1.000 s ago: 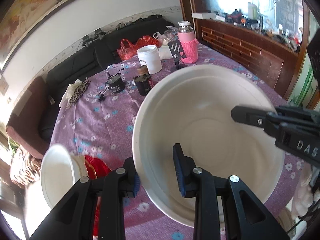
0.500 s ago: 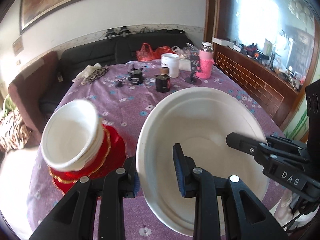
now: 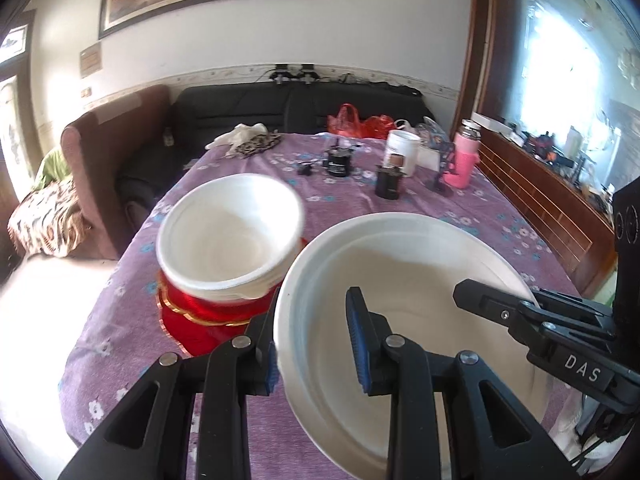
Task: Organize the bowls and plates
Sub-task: 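Carry the white bowl with both tools over to the plate and bowl stack, then lower the white bowl onto the stack and open both tools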
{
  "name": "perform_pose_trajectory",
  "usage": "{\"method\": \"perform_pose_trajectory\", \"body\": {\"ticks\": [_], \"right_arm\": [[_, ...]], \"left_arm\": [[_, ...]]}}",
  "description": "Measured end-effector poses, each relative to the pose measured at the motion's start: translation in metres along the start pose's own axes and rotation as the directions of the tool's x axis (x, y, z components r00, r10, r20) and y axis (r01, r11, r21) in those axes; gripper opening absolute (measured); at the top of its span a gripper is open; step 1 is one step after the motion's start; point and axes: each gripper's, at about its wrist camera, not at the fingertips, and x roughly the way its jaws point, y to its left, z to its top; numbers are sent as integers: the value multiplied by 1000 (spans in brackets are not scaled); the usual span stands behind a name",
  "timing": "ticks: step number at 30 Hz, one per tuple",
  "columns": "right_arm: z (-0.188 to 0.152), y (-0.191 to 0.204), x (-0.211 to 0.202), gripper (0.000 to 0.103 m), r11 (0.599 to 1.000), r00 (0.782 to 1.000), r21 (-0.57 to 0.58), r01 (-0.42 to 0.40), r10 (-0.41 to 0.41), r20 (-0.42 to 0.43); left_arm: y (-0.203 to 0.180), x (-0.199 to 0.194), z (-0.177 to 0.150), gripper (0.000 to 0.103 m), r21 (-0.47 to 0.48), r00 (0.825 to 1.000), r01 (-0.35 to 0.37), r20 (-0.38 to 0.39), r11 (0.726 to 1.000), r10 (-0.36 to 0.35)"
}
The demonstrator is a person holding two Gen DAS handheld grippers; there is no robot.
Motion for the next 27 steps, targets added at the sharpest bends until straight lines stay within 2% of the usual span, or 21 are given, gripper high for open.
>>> {"method": "perform_pose_trajectory", "body": {"ticks": [12,27], "right_arm": [[17,28,29,16,999,999,-18,-49,49,-17],[52,54,46,16,992,999,-113,-48,49,-1]], "left_arm": [[36,-9,5,28,-71,999,-40,34,997,43],[62,-9,26,28,-128,994,-85,56,988,93]]}}
